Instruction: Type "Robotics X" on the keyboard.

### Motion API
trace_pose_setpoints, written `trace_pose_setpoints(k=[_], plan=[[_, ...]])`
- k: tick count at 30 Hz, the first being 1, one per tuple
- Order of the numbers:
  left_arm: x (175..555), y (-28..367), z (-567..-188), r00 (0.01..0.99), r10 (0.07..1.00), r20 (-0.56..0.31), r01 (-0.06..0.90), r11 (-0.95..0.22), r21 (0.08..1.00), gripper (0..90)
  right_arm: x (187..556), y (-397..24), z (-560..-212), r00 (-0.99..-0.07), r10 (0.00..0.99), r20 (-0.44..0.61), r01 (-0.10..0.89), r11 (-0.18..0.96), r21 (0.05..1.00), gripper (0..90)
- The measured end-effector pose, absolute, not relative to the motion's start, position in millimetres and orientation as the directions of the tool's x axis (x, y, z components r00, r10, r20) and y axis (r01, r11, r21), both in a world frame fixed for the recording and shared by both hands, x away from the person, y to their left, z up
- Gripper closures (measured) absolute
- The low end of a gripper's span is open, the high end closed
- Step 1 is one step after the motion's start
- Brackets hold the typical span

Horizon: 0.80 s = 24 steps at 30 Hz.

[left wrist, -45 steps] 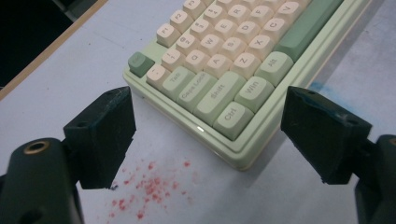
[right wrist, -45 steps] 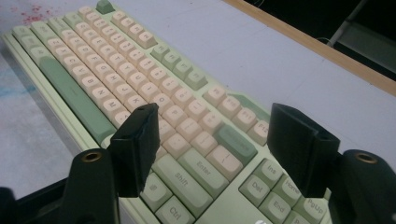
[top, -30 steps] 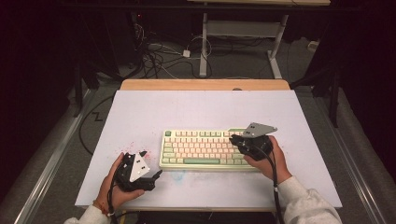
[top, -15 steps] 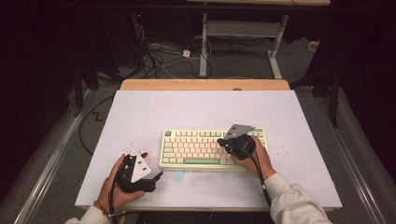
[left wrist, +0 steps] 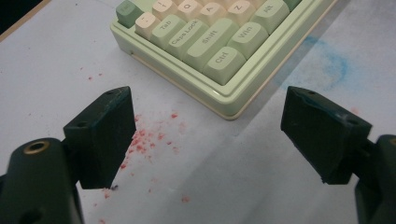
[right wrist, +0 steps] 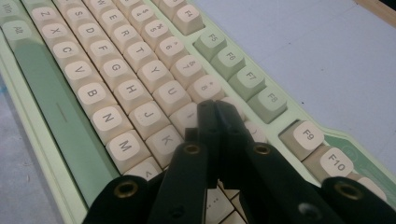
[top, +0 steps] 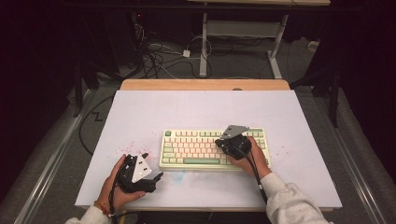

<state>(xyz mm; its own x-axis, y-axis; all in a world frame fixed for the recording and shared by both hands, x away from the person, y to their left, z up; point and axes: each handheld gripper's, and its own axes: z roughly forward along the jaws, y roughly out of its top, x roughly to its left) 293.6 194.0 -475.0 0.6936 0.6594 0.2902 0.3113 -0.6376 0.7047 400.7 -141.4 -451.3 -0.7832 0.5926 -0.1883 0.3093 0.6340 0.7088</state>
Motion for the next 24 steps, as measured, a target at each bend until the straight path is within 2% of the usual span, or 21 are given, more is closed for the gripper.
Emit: trace_pose_setpoints(k=[5,24], plan=[[293.6,193.5,-475.4,0.696,0.658,0.287,0.313,-0.638,0.703,16.6,400.3,-140.4,-451.7,-0.784,0.587,-0.2,0.318,0.657,0.683,90.0],[294.2,192.4,-476.0,0.701,0.655,0.283,0.318,-0.641,0.698,16.6,383.5,-150.3,-426.8,-0.775,0.602,-0.19,0.262,0.58,0.771,87.5]])
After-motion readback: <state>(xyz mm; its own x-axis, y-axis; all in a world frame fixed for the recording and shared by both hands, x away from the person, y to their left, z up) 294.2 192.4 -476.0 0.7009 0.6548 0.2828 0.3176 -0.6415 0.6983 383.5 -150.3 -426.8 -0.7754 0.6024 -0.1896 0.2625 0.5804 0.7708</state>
